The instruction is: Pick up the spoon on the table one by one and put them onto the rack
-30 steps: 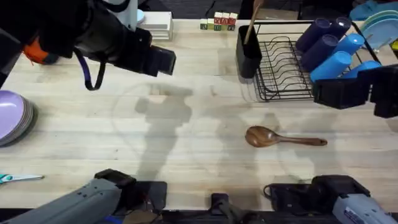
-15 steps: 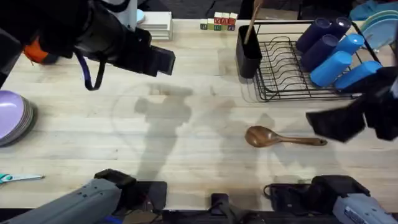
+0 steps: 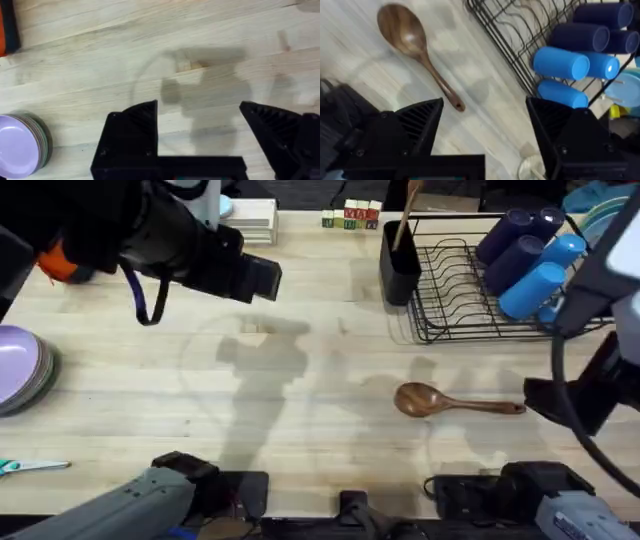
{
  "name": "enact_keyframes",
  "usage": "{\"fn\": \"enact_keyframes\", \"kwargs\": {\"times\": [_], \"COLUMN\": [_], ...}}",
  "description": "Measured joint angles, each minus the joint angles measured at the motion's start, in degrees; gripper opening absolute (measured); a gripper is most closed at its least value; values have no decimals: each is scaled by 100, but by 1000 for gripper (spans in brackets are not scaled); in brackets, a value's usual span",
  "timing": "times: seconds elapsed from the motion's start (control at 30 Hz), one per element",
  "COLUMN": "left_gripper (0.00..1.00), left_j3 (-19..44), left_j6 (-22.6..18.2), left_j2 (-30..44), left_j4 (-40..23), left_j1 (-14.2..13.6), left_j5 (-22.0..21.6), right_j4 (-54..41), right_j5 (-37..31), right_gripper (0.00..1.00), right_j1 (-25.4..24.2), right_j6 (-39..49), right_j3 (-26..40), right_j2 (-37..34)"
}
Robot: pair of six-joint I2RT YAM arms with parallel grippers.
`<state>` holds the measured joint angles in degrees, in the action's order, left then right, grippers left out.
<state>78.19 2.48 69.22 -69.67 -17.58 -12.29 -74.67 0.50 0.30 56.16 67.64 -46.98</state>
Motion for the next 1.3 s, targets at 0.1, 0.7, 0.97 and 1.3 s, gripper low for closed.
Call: {"fn": "enact_keyframes", "kwargs": {"times": [0.1, 0.7, 0.97, 1.3], "left_gripper": [993, 994, 994, 994], "left_j3": [0, 0, 0, 0], "left_j6": [0, -13, -15, -15], "left_j2": [-1, -1, 1, -1], "left_j4": [0, 0, 0, 0], "left_j1": [0, 0, 0, 0], "left_j5": [0, 0, 0, 0], "right_j4": [-110, -383, -460, -529], "right_j5": [-169, -325, -72, -30], "right_gripper": [996, 996, 996, 995], "right_j1": [0, 0, 0, 0], "right_j6": [99, 191, 201, 203], "right_j3": [0, 4, 9, -389], "right_j2": [0, -7, -235, -402]}}
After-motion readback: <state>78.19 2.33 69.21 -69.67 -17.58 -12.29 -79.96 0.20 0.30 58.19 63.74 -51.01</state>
